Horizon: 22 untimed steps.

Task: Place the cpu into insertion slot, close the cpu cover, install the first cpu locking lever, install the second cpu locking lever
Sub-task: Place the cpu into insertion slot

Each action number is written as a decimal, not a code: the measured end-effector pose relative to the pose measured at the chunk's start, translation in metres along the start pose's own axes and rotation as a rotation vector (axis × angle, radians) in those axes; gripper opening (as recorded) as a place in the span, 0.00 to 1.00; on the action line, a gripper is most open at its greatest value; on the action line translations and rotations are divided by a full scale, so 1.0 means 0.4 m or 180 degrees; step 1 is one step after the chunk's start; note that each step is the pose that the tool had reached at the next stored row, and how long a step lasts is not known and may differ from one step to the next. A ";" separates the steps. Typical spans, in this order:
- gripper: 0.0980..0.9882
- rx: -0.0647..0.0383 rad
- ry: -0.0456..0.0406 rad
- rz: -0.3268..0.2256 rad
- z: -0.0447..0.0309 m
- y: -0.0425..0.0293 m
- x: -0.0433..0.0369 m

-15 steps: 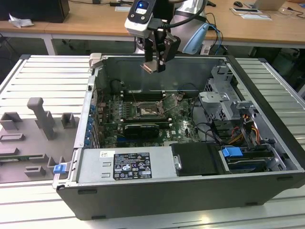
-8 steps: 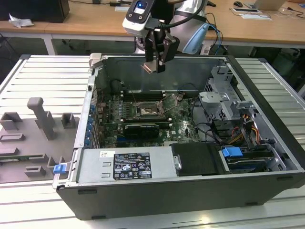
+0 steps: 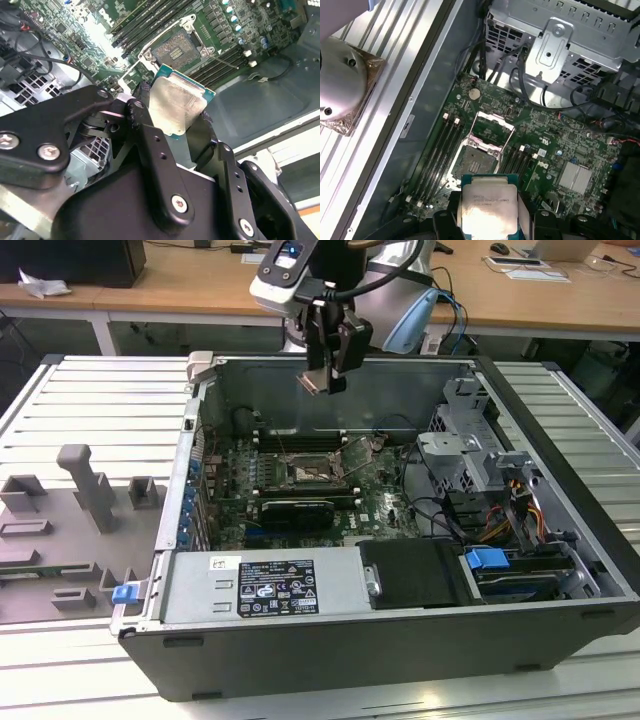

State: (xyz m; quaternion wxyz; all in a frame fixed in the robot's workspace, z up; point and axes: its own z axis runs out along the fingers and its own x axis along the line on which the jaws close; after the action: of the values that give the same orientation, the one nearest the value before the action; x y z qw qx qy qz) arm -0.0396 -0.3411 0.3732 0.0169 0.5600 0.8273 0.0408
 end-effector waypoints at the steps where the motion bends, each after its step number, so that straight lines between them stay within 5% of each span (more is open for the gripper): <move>1: 0.49 -0.0001 -0.0004 0.0043 0.000 0.000 0.000; 12: 0.49 -0.0013 -0.0062 0.0716 0.005 0.000 0.000; 22: 0.49 -0.0012 -0.0069 0.0765 0.015 -0.001 0.000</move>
State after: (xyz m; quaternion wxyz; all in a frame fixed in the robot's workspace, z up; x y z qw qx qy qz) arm -0.0396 -0.3411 0.3672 0.0219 0.6554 0.7540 0.0380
